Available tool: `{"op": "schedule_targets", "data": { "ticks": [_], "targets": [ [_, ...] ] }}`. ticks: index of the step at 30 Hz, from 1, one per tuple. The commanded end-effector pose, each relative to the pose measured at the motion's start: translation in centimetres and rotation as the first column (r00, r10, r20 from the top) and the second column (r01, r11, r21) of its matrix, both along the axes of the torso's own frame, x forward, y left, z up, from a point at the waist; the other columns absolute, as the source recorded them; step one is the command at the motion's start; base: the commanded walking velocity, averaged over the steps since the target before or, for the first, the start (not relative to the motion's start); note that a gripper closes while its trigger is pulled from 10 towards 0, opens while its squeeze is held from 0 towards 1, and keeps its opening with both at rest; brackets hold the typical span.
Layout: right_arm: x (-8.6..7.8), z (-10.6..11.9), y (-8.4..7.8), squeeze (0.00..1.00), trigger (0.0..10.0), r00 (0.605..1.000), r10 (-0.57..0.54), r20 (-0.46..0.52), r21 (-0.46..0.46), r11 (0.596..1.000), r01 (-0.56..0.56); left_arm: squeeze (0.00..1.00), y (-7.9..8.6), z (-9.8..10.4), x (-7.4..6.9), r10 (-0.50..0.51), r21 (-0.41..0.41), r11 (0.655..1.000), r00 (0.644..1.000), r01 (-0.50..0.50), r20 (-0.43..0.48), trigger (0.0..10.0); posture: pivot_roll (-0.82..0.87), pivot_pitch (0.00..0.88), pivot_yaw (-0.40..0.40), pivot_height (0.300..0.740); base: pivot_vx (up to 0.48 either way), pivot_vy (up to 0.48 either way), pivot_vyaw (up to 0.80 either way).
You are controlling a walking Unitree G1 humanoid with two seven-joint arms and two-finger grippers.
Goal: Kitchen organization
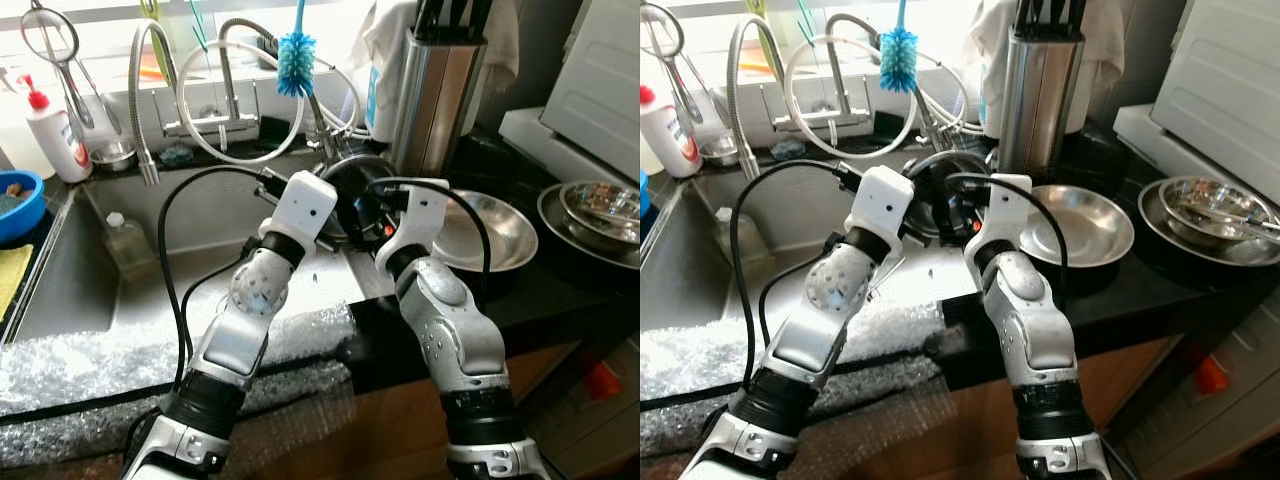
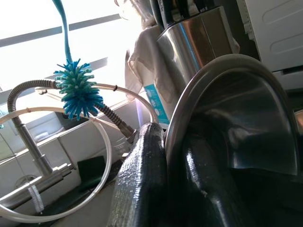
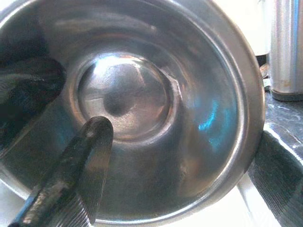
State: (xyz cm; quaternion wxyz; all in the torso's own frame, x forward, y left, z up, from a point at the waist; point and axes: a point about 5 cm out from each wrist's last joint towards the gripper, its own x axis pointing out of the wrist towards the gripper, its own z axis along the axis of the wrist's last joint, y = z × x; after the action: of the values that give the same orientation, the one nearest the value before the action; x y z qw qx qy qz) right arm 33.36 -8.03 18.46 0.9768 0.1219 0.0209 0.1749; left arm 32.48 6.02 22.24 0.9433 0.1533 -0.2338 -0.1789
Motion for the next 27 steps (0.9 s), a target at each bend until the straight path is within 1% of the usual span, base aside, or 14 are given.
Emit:
{"op": "schedule_targets", "data": {
  "ticks": [1, 4, 7, 9, 12, 19, 23, 27],
  "targets": [
    [-0.64, 0.49, 1.83, 0.00, 10.0, 0.995, 0.096, 0.019, 0.005, 0.995, -0.096, 0.00, -0.16, 0.04, 0.21, -0.001, -0.008, 1.000, 1.000, 0.001, -0.012, 10.0, -0.17, 0.000, 0.005, 0.740, 0.000, 0.000, 0.00],
    [-0.68, 0.56, 1.75, 0.00, 10.0, 0.996, 0.090, 0.020, 0.003, 0.996, -0.090, 0.00, -0.23, -0.13, 0.26, -0.001, -0.007, 1.000, 1.000, 0.001, -0.020, 10.0, -0.17, 0.000, 0.005, 0.740, 0.000, 0.000, 0.00],
    [-0.71, 0.50, 1.62, 0.00, 10.0, 0.998, 0.062, 0.010, -0.006, 0.998, -0.062, 0.00, -0.11, -0.32, 0.38, 0.005, -0.012, 1.000, 0.999, -0.005, -0.032, 10.0, -0.18, 0.000, 0.005, 0.740, 0.000, 0.000, 0.00],
    [-0.63, 0.37, 1.14, 0.00, 10.0, 1.000, -0.029, -0.009, -0.031, 0.999, 0.029, 0.00, 0.14, -0.40, 0.50, 0.013, -0.013, 1.000, 0.999, -0.014, -0.038, 10.0, -0.18, 0.000, 0.005, 0.740, 0.000, 0.000, 0.00],
    [-0.68, 0.47, 0.90, 0.00, 10.0, 0.997, -0.078, -0.008, -0.029, 0.997, 0.077, 0.00, 0.26, -0.46, 0.54, 0.017, -0.011, 1.000, 0.999, -0.017, -0.040, 10.0, -0.18, 0.000, 0.006, 0.740, 0.000, 0.000, 0.00],
    [-0.77, 0.53, 0.93, 0.00, 10.0, 0.989, -0.142, -0.028, -0.028, 0.990, 0.141, 0.00, 0.39, -0.52, 0.67, 0.026, -0.008, 1.000, 0.999, -0.026, -0.041, 10.0, -0.18, 0.000, 0.007, 0.740, 0.000, 0.000, 0.00],
    [-0.86, 0.23, 1.12, 0.00, 10.0, 0.980, -0.187, -0.062, -0.026, 0.982, 0.186, 0.00, 0.52, -0.63, 0.75, 0.033, -0.003, 0.999, 0.998, -0.033, -0.044, 10.0, -0.18, 0.000, 0.007, 0.740, 0.000, 0.000, 0.00],
    [-0.88, -0.26, 0.92, 0.00, 10.0, 0.969, -0.230, -0.095, -0.037, 0.973, 0.227, 0.00, 0.70, -0.74, 0.84, 0.038, 0.003, 0.999, 0.998, -0.037, -0.048, 10.0, -0.18, 0.000, 0.009, 0.740, 0.000, 0.000, 0.00]
  ]
}}
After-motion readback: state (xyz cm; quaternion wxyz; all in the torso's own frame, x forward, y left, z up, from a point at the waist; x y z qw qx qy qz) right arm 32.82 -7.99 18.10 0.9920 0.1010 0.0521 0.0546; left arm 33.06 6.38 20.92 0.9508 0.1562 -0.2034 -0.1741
